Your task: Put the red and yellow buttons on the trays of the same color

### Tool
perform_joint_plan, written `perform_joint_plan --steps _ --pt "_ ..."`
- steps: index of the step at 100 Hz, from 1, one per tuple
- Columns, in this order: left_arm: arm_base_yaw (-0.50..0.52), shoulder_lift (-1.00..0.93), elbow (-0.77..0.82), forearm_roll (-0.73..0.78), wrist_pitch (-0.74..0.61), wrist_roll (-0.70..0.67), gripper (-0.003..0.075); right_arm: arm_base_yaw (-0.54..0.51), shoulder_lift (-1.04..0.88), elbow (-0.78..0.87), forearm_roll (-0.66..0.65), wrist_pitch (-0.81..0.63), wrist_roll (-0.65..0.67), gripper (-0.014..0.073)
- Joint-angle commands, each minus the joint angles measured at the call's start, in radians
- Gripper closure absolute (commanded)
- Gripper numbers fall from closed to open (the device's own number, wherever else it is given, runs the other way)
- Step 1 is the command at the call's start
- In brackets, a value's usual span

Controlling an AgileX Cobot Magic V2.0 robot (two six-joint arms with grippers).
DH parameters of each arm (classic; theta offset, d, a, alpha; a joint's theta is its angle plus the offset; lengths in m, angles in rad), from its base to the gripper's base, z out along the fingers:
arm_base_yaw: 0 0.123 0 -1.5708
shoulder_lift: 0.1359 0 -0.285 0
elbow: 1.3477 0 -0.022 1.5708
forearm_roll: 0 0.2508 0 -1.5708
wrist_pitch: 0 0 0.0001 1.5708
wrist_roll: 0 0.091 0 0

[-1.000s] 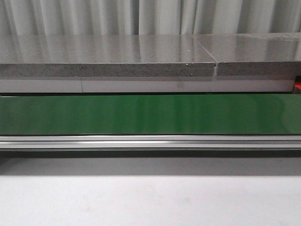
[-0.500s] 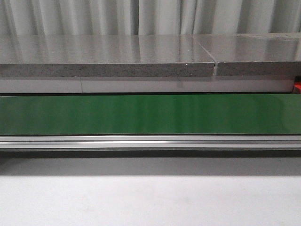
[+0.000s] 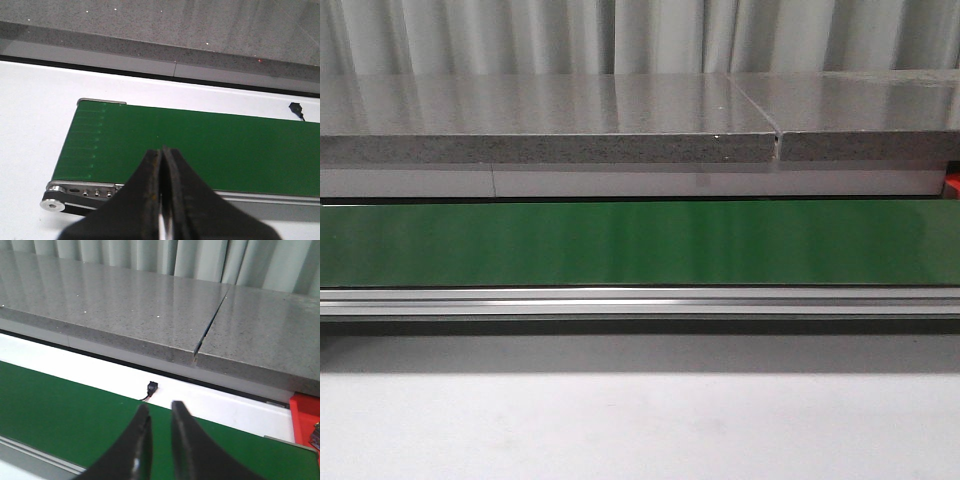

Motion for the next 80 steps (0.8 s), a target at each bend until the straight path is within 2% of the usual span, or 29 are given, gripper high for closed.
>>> perform_joint_plan --steps 1,3,80 --pt "-0.005 0.005 -0.024 -0.012 -0.072 -0.003 0.0739 0.000 0.002 -0.025 0.010 -0.035 -0.009 0.0638" --pt "-0.005 0.005 -0.024 -0.012 -0.072 -0.003 0.0739 0.000 0.002 -0.025 0.010 -0.035 -0.009 0.0666" --pt "-0.005 0.005 -0.024 -0.012 -0.072 -0.003 0.0739 0.000 0.002 -0.025 0.010 -0.034 -0.009 0.0661"
